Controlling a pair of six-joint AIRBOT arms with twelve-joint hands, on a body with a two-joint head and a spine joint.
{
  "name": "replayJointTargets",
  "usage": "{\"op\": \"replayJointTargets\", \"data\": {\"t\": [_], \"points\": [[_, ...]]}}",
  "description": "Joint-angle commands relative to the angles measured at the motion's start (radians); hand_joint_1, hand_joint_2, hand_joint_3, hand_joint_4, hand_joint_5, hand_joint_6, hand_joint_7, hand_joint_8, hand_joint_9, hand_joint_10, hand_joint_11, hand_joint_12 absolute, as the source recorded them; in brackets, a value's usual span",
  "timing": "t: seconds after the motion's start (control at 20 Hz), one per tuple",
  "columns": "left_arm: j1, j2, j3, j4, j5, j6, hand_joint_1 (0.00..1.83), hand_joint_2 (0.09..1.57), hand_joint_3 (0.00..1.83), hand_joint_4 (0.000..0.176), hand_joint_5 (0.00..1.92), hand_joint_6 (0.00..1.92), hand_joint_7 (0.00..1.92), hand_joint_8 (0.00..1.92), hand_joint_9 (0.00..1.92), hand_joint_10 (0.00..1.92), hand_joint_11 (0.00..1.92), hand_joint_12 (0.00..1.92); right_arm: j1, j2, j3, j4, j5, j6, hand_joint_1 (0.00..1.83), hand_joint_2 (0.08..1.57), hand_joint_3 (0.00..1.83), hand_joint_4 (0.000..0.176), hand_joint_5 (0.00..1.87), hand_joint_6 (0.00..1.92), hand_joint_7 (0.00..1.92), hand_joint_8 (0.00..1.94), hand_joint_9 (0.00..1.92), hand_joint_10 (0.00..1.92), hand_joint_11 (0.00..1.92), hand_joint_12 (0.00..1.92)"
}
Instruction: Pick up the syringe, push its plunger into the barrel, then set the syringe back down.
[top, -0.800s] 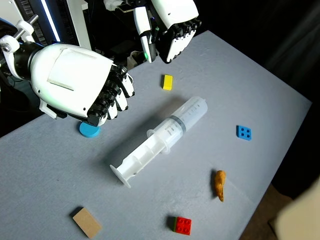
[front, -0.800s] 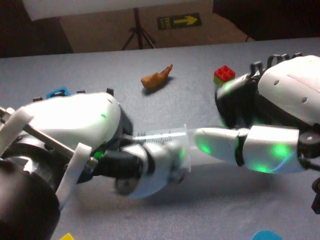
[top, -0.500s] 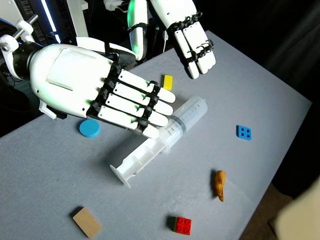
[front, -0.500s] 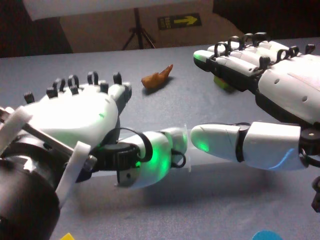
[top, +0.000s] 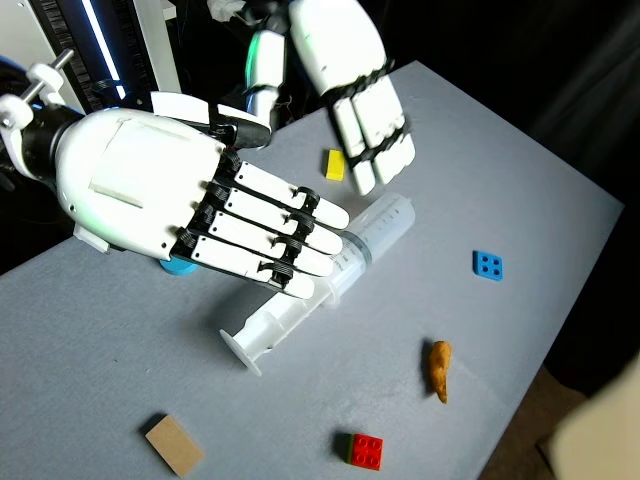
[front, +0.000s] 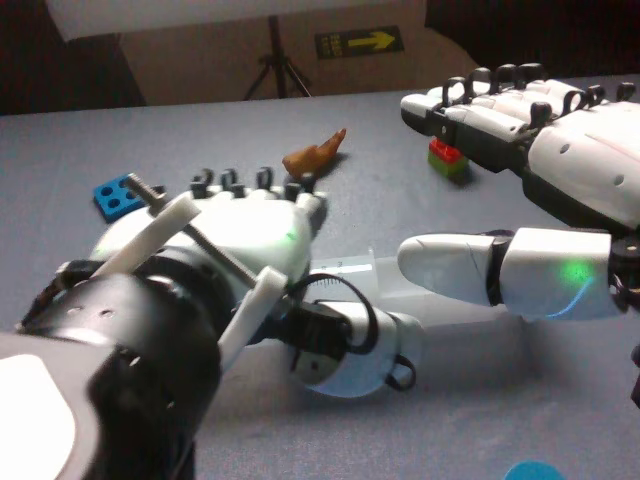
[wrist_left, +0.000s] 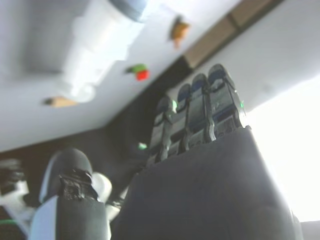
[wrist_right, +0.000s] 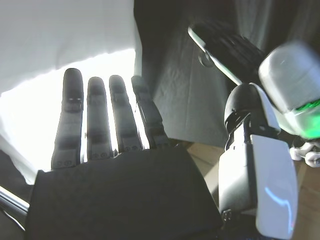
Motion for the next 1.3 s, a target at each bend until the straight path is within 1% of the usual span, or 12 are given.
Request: {"op": "replayJointTargets", "data": {"t": [0.0,0.15,0.3,0.4,0.55,0.65,0.75,0.8,1.0,1.15,1.2,1.25], "points": [[0.001,-0.008,0.007,0.111,0.011,0.002,0.39,1.05,0.0,0.052,0.03,0.0,0.0,0.0,0.0,0.0,0.0,0.0,0.011,0.005,0.003,-0.044,0.086,0.01,0.07,1.07,0.0,0.0,0.08,0.0,0.06,0.0,0.06,0.0,0.0,0.5],[0.021,-0.039,0.014,0.135,0.029,-0.017,0.46,1.03,0.0,0.056,0.01,0.0,0.0,0.0,0.0,0.0,0.0,0.0,0.014,0.008,0.025,-0.09,0.079,0.039,0.07,1.07,0.0,0.0,0.09,0.0,0.08,0.01,0.08,0.0,0.0,0.52],[0.05,-0.059,0.006,0.152,0.062,-0.032,0.54,1.03,0.0,0.053,0.0,0.0,0.0,0.0,0.0,0.0,0.0,0.0,0.029,0.022,0.053,-0.093,0.048,0.034,0.07,1.07,0.0,0.0,0.08,0.0,0.07,0.0,0.06,0.01,0.0,0.43],[0.073,-0.07,0.004,0.181,0.077,-0.059,0.55,1.04,0.0,0.054,0.0,0.0,0.0,0.0,0.0,0.0,0.0,0.0,0.046,0.04,0.061,-0.093,0.019,0.032,0.07,1.07,0.0,0.0,0.09,0.0,0.08,0.0,0.07,0.0,0.0,0.48],[0.118,-0.102,0.018,0.213,0.093,-0.096,0.65,1.02,0.0,0.051,0.04,0.01,0.0,0.0,0.0,0.0,0.0,0.0,0.09,0.084,0.069,-0.093,-0.078,0.035,0.09,1.07,0.0,0.0,0.1,0.0,0.1,0.01,0.09,0.0,0.0,0.49],[0.132,-0.123,0.03,0.22,0.131,-0.097,0.69,1.01,0.0,0.061,0.06,0.02,0.0,0.0,0.0,0.0,0.0,0.0,0.122,0.119,0.075,-0.093,-0.173,0.04,0.06,1.07,0.0,0.0,0.1,0.0,0.09,0.0,0.08,0.0,0.0,0.45],[0.146,-0.136,0.038,0.247,0.168,-0.108,0.67,1.0,0.0,0.062,0.06,0.01,0.0,0.0,0.0,0.0,0.0,0.0,0.139,0.149,0.084,-0.093,-0.252,0.04,0.05,1.07,0.0,0.0,0.1,0.0,0.07,0.0,0.06,0.0,0.0,0.33],[0.156,-0.141,0.043,0.261,0.18,-0.112,0.69,1.0,0.0,0.053,0.06,0.01,0.0,0.0,0.0,0.0,0.0,0.0,0.139,0.158,0.089,-0.095,-0.268,0.04,0.04,1.07,0.0,0.0,0.11,0.0,0.09,0.0,0.07,0.0,0.0,0.35],[0.182,-0.142,0.049,0.298,0.221,-0.144,0.59,1.04,0.0,0.053,0.01,0.0,0.0,0.0,0.0,0.0,0.0,0.0,0.126,0.168,0.121,-0.202,-0.272,0.043,0.04,1.06,0.0,0.0,0.13,0.0,0.11,0.0,0.09,0.0,0.0,0.44],[0.201,-0.151,0.056,0.321,0.229,-0.147,0.47,1.07,0.02,0.047,0.0,0.0,0.0,0.0,0.0,0.0,0.0,0.0,0.122,0.168,0.134,-0.289,-0.272,0.142,0.16,1.03,0.0,0.0,0.12,0.0,0.1,0.0,0.07,0.0,0.0,0.37],[0.207,-0.158,0.059,0.328,0.235,-0.147,0.49,1.07,0.02,0.037,0.0,0.0,0.0,0.0,0.0,0.0,0.0,0.0,0.121,0.168,0.133,-0.299,-0.272,0.161,0.09,1.02,0.0,0.0,0.11,0.0,0.09,0.0,0.06,0.0,0.0,0.39],[0.21,-0.163,0.062,0.329,0.236,-0.147,0.53,1.06,0.01,0.036,0.01,0.0,0.0,0.0,0.0,0.0,0.0,0.0,0.119,0.168,0.133,-0.301,-0.272,0.172,0.07,1.01,0.0,0.0,0.11,0.0,0.09,0.0,0.07,0.0,0.0,0.41]]}}
